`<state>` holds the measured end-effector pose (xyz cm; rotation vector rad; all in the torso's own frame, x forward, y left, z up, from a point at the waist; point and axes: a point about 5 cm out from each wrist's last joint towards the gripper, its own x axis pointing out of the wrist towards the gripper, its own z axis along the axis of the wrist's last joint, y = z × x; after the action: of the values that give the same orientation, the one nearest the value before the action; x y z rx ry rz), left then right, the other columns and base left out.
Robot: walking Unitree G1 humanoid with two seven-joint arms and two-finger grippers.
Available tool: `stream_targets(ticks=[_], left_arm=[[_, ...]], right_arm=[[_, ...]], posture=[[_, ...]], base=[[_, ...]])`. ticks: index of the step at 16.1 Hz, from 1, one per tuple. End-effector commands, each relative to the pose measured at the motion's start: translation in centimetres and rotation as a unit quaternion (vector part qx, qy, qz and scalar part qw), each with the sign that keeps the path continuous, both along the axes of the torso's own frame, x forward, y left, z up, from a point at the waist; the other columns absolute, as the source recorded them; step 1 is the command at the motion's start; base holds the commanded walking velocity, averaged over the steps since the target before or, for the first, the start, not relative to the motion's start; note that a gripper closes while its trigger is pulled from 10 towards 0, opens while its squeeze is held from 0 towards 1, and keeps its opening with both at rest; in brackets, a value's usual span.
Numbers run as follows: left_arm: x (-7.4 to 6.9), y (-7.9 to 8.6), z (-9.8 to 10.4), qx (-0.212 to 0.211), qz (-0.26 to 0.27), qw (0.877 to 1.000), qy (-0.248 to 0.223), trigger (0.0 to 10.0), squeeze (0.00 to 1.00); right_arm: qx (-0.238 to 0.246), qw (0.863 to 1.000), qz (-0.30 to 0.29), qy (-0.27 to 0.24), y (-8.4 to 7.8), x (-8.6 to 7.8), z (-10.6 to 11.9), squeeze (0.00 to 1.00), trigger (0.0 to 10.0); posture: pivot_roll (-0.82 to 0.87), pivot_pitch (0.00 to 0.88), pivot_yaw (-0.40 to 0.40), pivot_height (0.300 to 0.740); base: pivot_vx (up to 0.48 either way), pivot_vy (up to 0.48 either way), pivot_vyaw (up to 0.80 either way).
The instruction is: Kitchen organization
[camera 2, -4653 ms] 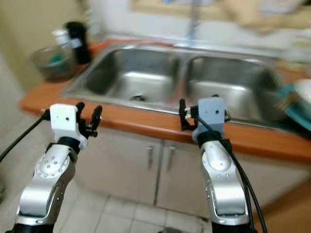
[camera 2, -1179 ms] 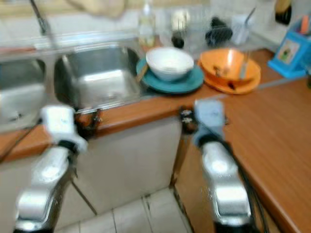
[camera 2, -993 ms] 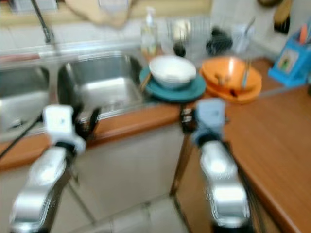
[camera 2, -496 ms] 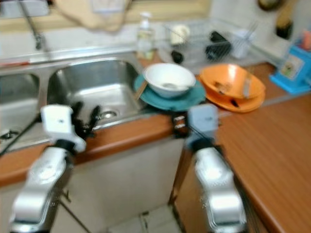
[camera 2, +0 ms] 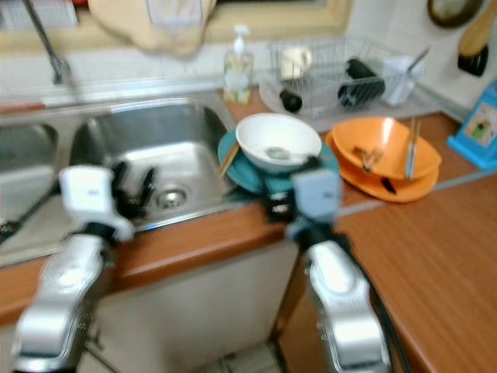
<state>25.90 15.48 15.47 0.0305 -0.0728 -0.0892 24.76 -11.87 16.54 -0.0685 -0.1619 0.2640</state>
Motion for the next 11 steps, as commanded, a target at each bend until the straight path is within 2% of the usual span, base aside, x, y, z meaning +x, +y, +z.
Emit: stream_targets(ticks=[1,3,4,7,8,9,10,11], left_arm=[[0.0,-0.9,0.2,-0.010,-0.016,1.000,-0.002,10.0,0.00],[0.0,-1.4,0.5,-0.034,-0.041,0.999,-0.007,10.0,0.00],[-0.1,-1.5,0.6,-0.036,-0.051,0.998,-0.010,10.0,1.00],[0.3,-2.3,1.0,-0.030,-0.106,0.994,-0.005,10.0,1.00],[0.6,-3.1,0.8,-0.025,-0.153,0.988,0.013,10.0,0.82],[0.9,-3.7,0.5,-0.011,-0.182,0.983,0.032,10.0,0.00],[1.1,-4.2,0.1,0.003,-0.209,0.977,0.044,10.0,0.00],[1.4,-4.6,0.1,0.006,-0.222,0.974,0.047,10.0,0.00]], right_arm=[[-0.001,1.000,-0.013,-0.013,-0.9,-0.2,0.5,1.00,10.0],[-0.002,1.000,-0.012,-0.018,-1.1,-0.3,0.5,1.00,10.0],[-0.005,1.000,-0.009,-0.018,-1.1,-0.3,0.6,1.00,10.0],[-0.011,1.000,0.009,-0.018,-1.1,-0.3,0.8,1.00,10.0],[-0.014,1.000,0.019,-0.012,-1.3,-0.2,0.8,1.00,10.0],[-0.014,0.999,0.033,0.002,-1.4,-0.1,0.5,0.93,10.0],[-0.013,0.998,0.054,0.017,-1.4,-0.1,0.3,0.07,10.0],[-0.012,0.996,0.077,0.030,-1.4,-0.2,0.1,0.00,10.0]], posture=[[-0.01,0.000,-0.002,0.740],[-0.01,0.000,-0.002,0.740],[-0.01,0.000,-0.002,0.740],[-0.01,0.000,-0.001,0.740],[-0.01,0.000,-0.004,0.740],[-0.01,0.000,-0.005,0.740],[-0.01,0.000,-0.006,0.740],[-0.02,0.000,-0.004,0.740]], base=[[0.000,0.000,0.00],[0.000,0.000,0.00],[0.000,0.000,0.00],[0.000,0.000,0.00],[0.000,0.000,0.00],[0.000,0.000,0.00],[0.000,0.000,0.00],[0.000,0.000,0.00]])
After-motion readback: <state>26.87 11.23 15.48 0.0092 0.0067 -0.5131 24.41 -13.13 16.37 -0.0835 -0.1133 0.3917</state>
